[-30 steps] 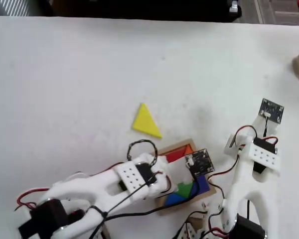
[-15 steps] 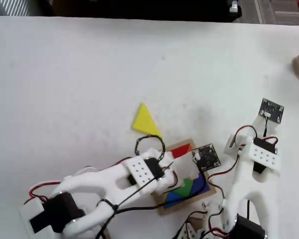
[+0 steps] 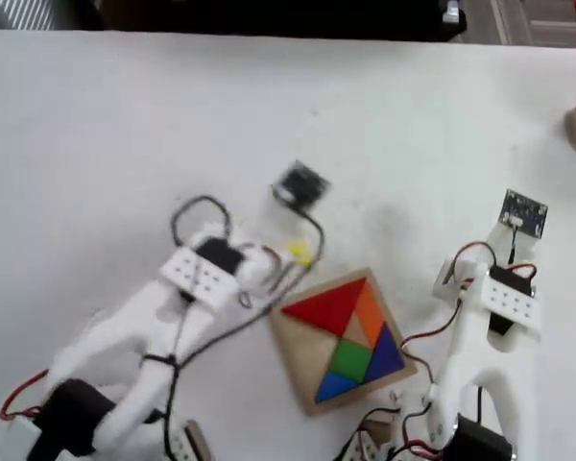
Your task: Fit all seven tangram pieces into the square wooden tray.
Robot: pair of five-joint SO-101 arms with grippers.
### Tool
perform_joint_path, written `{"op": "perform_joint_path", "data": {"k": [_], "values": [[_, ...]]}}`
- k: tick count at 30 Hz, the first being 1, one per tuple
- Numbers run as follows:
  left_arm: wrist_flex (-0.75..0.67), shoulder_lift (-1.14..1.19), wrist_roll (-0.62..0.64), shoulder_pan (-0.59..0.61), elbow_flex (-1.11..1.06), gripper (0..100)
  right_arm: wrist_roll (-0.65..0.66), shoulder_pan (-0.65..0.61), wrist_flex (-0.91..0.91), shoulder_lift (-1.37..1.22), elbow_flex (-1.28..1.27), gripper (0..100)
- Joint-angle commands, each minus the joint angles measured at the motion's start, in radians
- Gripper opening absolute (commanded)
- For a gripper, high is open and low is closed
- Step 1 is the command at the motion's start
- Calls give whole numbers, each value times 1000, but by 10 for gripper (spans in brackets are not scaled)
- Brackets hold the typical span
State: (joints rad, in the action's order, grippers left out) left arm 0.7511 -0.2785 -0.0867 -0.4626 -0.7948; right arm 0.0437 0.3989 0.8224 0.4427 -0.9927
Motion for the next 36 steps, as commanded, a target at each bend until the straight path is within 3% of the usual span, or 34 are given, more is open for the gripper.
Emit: {"op": "perform_joint_path", "data": {"k": [1, 5, 12, 22, 36], "values": [[-15, -50, 49, 125, 83, 24, -3, -1, 8, -1, 46, 113], [-61, -48, 51, 130, 77, 39, -3, -2, 8, -2, 46, 113], [-44, 105, 235, 137, 152, 249, -3, -16, 8, -2, 44, 113], [74, 423, 477, 137, 393, 259, -2, -18, 8, -2, 44, 113], [298, 664, 551, 74, 654, 259, 0, -39, 4, -2, 43, 113]]}}
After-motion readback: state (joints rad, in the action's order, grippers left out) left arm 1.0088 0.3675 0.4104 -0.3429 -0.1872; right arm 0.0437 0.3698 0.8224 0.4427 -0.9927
